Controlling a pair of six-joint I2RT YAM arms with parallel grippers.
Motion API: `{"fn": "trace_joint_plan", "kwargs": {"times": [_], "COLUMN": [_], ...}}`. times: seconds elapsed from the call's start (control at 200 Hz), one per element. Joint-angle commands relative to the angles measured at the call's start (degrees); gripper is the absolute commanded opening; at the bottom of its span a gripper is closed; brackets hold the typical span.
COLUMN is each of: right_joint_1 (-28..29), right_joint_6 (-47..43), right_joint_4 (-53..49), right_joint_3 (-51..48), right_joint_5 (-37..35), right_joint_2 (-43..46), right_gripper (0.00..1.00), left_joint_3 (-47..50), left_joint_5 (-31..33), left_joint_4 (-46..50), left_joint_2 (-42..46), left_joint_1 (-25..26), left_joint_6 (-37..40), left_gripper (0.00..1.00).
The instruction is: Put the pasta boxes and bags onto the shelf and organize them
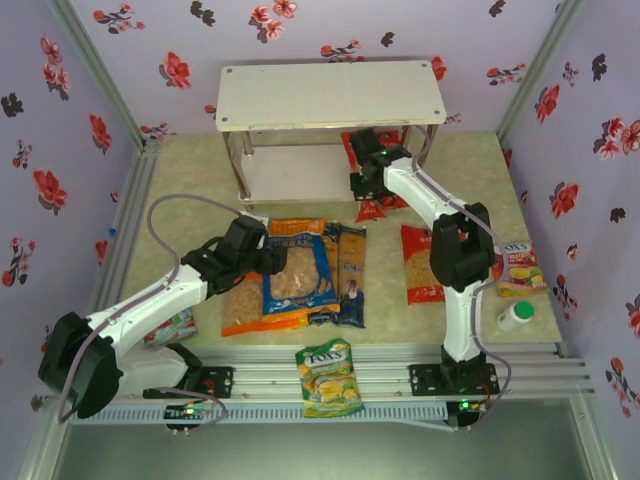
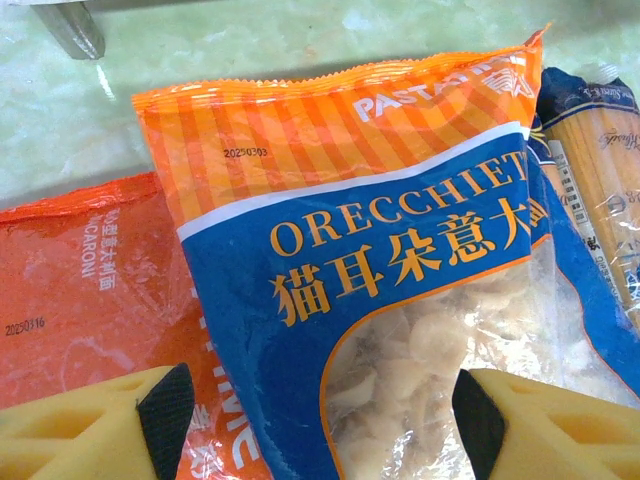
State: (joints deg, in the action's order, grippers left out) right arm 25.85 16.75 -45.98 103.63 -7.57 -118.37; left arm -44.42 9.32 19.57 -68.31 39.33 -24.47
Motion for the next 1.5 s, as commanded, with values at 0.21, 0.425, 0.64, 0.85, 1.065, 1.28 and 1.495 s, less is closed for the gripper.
{"fn": "trace_joint_plan", "kwargs": {"times": [0.21, 0.425, 0.64, 0.85, 1.065, 1.28, 1.495], "right_joint_1": [-1.15, -1.65, -1.85, -1.9, -1.94, -1.94, -1.82], "right_joint_6": [-0.36, 0.25, 1.94, 3.19, 3.87, 5.83, 8.53], "right_joint_4": [12.59, 12.73, 12.2, 12.45, 14.02, 19.19, 18.73], "right_joint_3": [3.22, 4.76, 4.27, 2.83, -0.21, -7.43, -9.74], "right_joint_5": [-5.64, -6.36, -6.23, -4.85, -2.71, -0.01, 3.58], "right_joint_2": [-0.79, -3.3, -4.61, -4.44, -0.89, 5.75, 6.09], "right_gripper": [0.05, 0.16, 0.44, 0.54, 0.7, 0.7, 0.68], "left_joint_3": [0.05, 0.19, 0.39, 0.39, 0.04, 0.57, 0.7], "left_joint_5": [-0.25, -0.26, -0.12, -0.13, -0.18, -0.18, -0.12], "left_joint_4": [2.78, 3.34, 3.28, 3.75, 3.86, 3.52, 3.55], "left_joint_2": [1.7, 2.04, 2.34, 2.49, 2.86, 4.08, 4.15], "left_joint_1": [-0.79, -1.09, -1.36, -1.43, -1.45, -1.45, -1.45], "left_joint_6": [0.12, 0.08, -0.03, 0.34, 0.41, 0.31, 0.21], "left_gripper": [0.73, 0.73, 0.74, 0.75, 0.76, 0.76, 0.76]}}
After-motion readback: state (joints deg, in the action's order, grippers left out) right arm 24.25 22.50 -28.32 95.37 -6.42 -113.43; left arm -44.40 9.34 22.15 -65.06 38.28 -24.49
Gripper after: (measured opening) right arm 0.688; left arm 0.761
